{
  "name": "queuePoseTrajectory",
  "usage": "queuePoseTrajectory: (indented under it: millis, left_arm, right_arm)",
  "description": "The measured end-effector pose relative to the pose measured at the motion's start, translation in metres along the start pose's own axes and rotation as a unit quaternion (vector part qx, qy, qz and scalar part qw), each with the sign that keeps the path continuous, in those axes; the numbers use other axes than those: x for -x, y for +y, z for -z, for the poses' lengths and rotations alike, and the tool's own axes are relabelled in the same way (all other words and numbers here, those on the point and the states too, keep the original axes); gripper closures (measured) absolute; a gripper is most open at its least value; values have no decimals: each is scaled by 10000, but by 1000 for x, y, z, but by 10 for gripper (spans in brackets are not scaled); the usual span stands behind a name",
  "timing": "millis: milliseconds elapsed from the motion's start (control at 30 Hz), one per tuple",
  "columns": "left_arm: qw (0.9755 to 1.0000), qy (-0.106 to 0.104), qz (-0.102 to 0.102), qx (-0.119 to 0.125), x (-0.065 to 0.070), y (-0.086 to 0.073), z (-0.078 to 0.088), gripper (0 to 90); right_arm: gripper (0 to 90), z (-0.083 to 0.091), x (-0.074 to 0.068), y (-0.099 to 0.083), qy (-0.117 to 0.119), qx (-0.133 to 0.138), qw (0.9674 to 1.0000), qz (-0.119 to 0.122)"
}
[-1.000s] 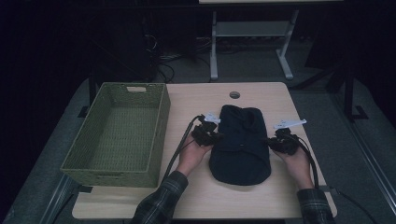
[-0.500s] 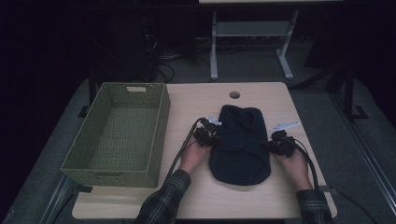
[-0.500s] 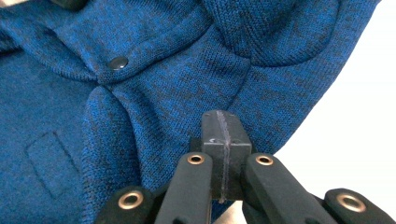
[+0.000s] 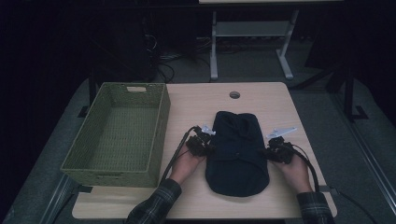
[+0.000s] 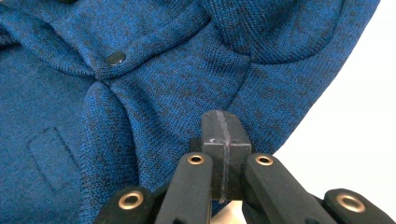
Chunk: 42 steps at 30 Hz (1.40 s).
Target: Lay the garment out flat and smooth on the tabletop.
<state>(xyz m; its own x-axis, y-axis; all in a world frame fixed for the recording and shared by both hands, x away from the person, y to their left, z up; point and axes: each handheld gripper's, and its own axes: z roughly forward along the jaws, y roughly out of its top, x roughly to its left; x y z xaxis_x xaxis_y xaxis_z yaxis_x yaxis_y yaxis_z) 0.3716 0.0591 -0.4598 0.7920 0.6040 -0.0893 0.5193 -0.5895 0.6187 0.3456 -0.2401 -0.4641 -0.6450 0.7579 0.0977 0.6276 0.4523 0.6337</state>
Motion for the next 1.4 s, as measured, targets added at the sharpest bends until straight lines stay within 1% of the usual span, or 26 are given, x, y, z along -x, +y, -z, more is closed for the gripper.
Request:
queuePoseTrajectory:
  millis: [167,233,267,300,400,467,567,633,667,700,767,800,833,933,1000,1067,1100,1133,1167,1200,1233,1267,1300,1333,1367,1400]
  left_arm:
    - [10000,11,-39,-40,7,-15,12,900]
    - [10000,14,-36,-37,10,-21,16,900]
    - [10000,14,-36,-37,10,-21,16,900]
    - [10000,21,-6,-33,13,-27,21,900]
    - [9999,14,-25,-122,18,-35,28,900]
    - [9999,-17,-41,-146,20,-40,33,900]
    - [9999,-97,16,-131,24,-48,39,900]
    - [9997,-194,115,-118,26,-53,42,900]
    - [9996,-214,119,-124,27,-55,44,900]
    - [9996,-214,119,-124,27,-55,44,900]
    - [9997,-206,65,-105,29,-57,45,900]
    - [9997,-210,77,-91,29,-57,45,900]
    - [9995,-258,136,-76,28,-57,44,900]
    - [9995,-269,151,-76,27,-57,44,900]
    - [9996,-236,98,-78,28,-57,44,900]
    - [9997,-228,80,-55,28,-57,44,898]
    - [9996,-239,118,-13,28,-56,45,871]
    - [9996,-243,136,9,27,-55,46,840]
    - [9996,-243,136,9,27,-55,46,806]
    - [9997,-227,125,40,27,-53,48,806]
    - [9997,-198,119,71,27,-51,49,759]
    - [9996,-190,135,134,26,-48,50,735]
    - [9996,-190,135,134,26,-48,50,699]
    - [9996,-229,106,122,24,-44,52,671]
    - [9996,-240,127,127,23,-42,53,642]
    - [9994,-293,123,158,20,-40,54,615]
  right_arm:
    - [900,-1,-13,-1,155,-21,9999,46]
    - [900,0,-18,-1,167,-45,9998,113]
    - [900,0,-21,-2,189,-60,9997,128]
    - [900,-1,-24,-2,207,-52,9996,159]
    - [900,0,-34,-5,303,-19,9993,221]
    - [900,1,-41,-6,309,-61,9991,300]
    - [900,1,-47,-8,375,-56,9985,383]
    - [900,2,-49,-10,449,-19,9983,376]
    - [900,3,-50,-11,492,-22,9981,370]
    - [900,3,-50,-11,492,-22,9981,370]
    - [900,5,-54,-14,530,-57,9978,384]
    - [900,6,-58,-15,494,-67,9977,450]
    - [900,6,-58,-15,482,-64,9976,484]
    - [900,6,-57,-16,536,-56,9975,458]
    - [900,6,-57,-16,540,-70,9974,463]
    - [899,7,-58,-15,494,-79,9976,487]
    - [890,7,-60,-15,472,-67,9975,513]
    - [851,7,-60,-14,464,-60,9973,559]
    - [851,7,-60,-14,464,-60,9973,559]
    - [828,8,-59,-14,497,-11,9974,518]
    - [802,10,-57,-12,512,71,9976,452]
    - [785,11,-56,-11,494,102,9977,446]
    - [765,13,-55,-10,466,128,9979,436]
    - [734,14,-54,-7,434,176,9981,412]
    - [716,15,-53,-6,428,237,9980,413]
    - [697,16,-51,-4,461,264,9978,387]
